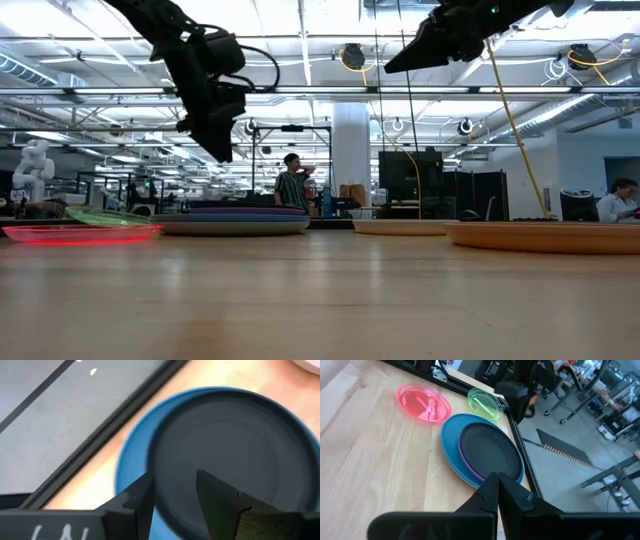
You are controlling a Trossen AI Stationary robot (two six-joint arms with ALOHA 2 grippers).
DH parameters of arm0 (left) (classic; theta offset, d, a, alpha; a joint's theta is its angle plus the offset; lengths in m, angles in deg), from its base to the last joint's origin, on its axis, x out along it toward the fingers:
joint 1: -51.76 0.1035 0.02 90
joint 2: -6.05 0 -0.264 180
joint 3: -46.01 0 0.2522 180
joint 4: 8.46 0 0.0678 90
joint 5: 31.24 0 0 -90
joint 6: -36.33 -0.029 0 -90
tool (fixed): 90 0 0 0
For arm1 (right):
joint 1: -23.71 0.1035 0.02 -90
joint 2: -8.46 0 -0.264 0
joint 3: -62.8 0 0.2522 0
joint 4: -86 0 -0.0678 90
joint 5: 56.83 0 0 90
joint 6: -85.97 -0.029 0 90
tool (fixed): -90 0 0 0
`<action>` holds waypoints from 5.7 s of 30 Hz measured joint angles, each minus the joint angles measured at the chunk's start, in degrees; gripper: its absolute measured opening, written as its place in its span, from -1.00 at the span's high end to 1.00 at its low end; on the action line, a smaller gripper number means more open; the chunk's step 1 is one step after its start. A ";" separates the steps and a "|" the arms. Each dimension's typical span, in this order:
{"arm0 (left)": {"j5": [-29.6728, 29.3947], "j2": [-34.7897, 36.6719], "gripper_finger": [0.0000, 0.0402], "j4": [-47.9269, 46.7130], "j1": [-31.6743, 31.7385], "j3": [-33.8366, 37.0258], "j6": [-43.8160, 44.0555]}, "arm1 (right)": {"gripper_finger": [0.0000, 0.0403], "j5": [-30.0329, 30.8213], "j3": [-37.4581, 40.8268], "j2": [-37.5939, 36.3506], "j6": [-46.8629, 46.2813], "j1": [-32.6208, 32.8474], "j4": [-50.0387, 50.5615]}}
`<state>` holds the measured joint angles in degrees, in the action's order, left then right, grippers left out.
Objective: Stack plastic plates
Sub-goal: Stack the white plate on the black plate
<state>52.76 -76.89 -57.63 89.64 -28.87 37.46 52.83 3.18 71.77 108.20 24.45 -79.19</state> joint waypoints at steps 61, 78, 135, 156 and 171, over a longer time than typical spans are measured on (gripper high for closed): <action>-6.71 43.71 0.26 19.34 -18.20 23.45 -5.18 | 1.00 -8.12 -32.40 32.86 -52.42 -14.19 46.14; -6.67 43.71 0.26 18.86 -18.22 23.45 -5.38 | 0.37 -12.11 -32.57 45.02 -46.03 -20.65 42.50; -6.58 43.69 0.26 18.94 -18.21 23.45 -5.02 | 0.97 -3.10 -33.86 43.01 -28.74 -15.26 22.64; -6.58 43.67 0.26 20.73 -18.20 23.45 -5.90 | 0.97 -6.93 -56.39 54.33 -18.36 -13.53 25.96; -6.60 43.67 0.26 20.39 -18.20 23.45 -6.01 | 0.81 -10.88 -68.09 66.29 -10.28 -11.43 28.95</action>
<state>46.16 -33.22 -37.23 71.44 -5.42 31.44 41.95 -64.91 138.06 97.93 13.01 -50.24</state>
